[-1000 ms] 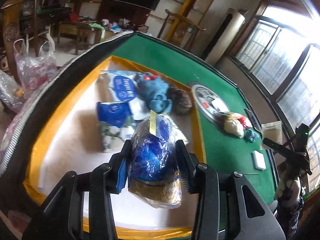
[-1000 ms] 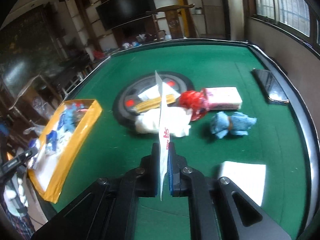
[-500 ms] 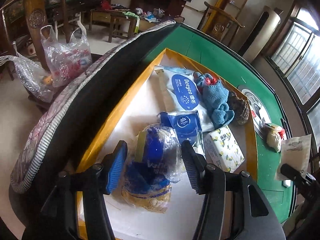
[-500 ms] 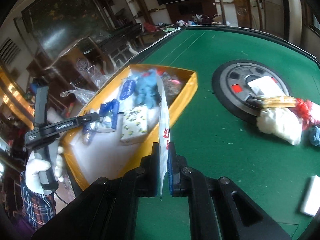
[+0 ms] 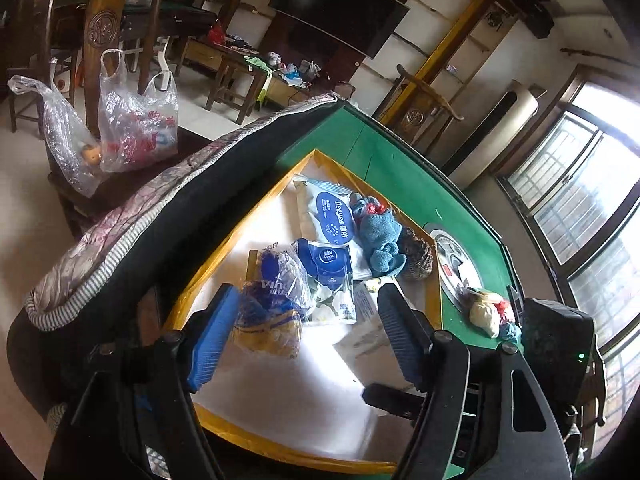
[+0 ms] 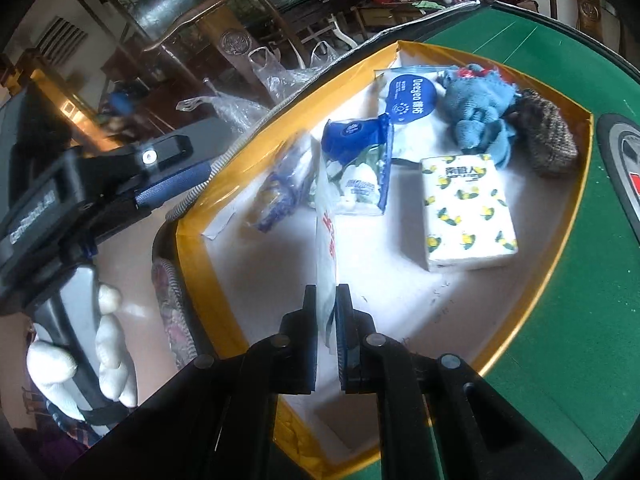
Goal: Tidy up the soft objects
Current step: 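Carry the bagged ball and paper sheet into the box and open both tools, then move both tools back over the table toward the white foam pad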
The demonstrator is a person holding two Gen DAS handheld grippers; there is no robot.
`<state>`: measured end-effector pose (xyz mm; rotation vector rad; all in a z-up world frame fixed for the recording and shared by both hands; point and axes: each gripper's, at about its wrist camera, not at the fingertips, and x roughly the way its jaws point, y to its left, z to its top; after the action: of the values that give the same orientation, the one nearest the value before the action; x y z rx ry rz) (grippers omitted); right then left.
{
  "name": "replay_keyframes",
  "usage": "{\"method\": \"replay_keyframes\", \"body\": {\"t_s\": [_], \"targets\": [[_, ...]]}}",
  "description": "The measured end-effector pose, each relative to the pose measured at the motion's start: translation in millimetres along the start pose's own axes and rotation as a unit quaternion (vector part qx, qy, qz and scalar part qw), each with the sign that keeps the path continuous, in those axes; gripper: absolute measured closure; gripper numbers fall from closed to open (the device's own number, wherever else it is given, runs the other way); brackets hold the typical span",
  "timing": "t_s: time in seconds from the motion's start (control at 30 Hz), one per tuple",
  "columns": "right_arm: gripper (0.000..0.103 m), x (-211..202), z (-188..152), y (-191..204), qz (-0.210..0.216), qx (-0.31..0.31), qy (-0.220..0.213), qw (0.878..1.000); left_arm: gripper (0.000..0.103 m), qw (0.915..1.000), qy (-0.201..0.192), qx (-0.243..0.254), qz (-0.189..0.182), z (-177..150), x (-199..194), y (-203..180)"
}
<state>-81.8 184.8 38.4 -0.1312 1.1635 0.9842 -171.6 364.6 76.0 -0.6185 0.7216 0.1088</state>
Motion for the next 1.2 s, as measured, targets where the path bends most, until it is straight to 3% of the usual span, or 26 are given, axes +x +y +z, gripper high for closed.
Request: {"method": "replay_keyframes", "body": {"t_s": [0.07,0.1,0.23,0.3,0.33,0.6,0.83,0.97,1.1,1.2], "targets": [[0.092,8,2,-2,-0.005,0.01,0.006,1.0,0.032,0.9999,0.003,-0.007,-0.009,-3,-3,1],[0.082,8,1,-3,-0.013,0.012,0.005,1.0,0.031,0.9999,0.004,-0.008,-0.013,-4,-3,1],[0.069,-6,-2,-2,-0.03,0.0,-0.014,0.999,0.032,0.9998,0.004,-0.009,-0.018,-7,-6,0],[0.05,-21,-6,-2,-0.043,-0.006,-0.032,0.999,0.031,0.9997,0.004,-0.011,-0.02,-8,-6,1],[0.048,-28,-8,-4,-0.047,-0.007,-0.043,0.998,0.031,0.9997,0.004,-0.013,-0.021,-9,-7,1],[0.045,-104,-39,-58,-0.092,0.047,-0.128,0.986,0.031,0.9996,0.014,-0.002,-0.025,-19,-4,-12],[0.042,-167,-99,-147,-0.148,0.172,-0.177,0.958,0.031,0.9987,0.027,0.024,-0.035,-30,4,-38],[0.042,-196,-135,-179,-0.174,0.22,-0.192,0.94,0.031,0.9996,0.017,0.009,-0.02,-29,2,-35],[0.042,-216,-161,-204,-0.18,0.257,-0.206,0.927,0.031,0.9998,0.009,-0.018,-0.006,-27,0,-24],[0.042,-217,-164,-207,-0.167,0.26,-0.215,0.927,0.031,0.9997,0.005,-0.022,0.001,-27,-2,-21]]}}
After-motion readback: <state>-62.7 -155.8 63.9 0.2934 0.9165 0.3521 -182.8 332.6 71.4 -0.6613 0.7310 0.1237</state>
